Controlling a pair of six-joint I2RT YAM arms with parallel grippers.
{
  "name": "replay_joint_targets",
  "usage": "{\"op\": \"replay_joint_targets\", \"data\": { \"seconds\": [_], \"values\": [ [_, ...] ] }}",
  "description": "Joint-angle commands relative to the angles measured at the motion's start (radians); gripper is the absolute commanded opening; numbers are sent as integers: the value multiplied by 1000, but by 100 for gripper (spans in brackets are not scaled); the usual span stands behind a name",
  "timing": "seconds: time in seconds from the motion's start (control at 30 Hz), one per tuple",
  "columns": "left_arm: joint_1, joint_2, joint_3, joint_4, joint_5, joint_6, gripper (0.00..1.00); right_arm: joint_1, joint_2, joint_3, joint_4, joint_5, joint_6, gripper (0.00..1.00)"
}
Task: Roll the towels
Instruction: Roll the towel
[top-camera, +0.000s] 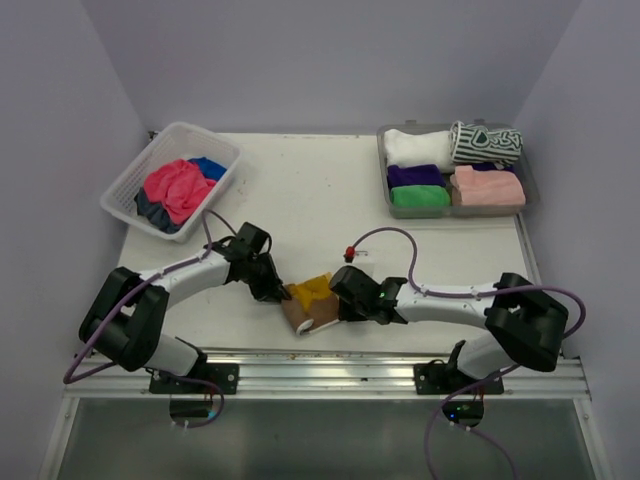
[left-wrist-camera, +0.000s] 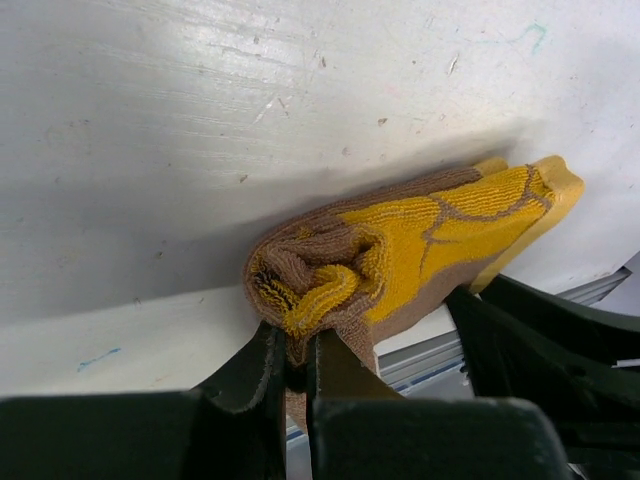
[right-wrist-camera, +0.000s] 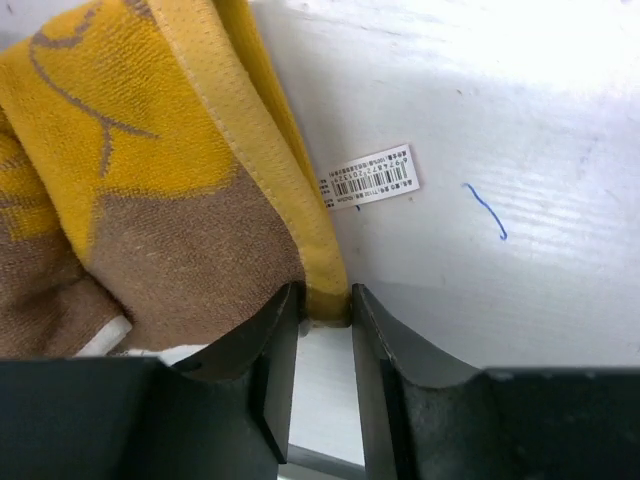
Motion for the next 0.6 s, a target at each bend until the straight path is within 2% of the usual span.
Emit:
{"op": "replay_joint_targets", "data": {
  "seconds": [0.0,0.1,0.37,0.47,0.53,0.57],
  "values": [
    [6,-29,-21,-44,-48,-7,0,3,61,57,-37,51,-71,28],
    [6,-45,-27,-47,-53,-15,0,1,120,103,-74,105,-94,13],
    [6,-78,-47,-44,-59,-26,0,-31,195,189,-97,177,-213,9],
    [6,-79,-53,-39,-67,-33,0,-31,198,206,-106,183,-238,9],
    [6,-73,-53,-30,-70,-35,0,-33,166,214,-117,180,-256,13],
    [6,-65,-50,-26,-68,-35,0,-30,146,215,-117,182,-267,21]
  ]
}}
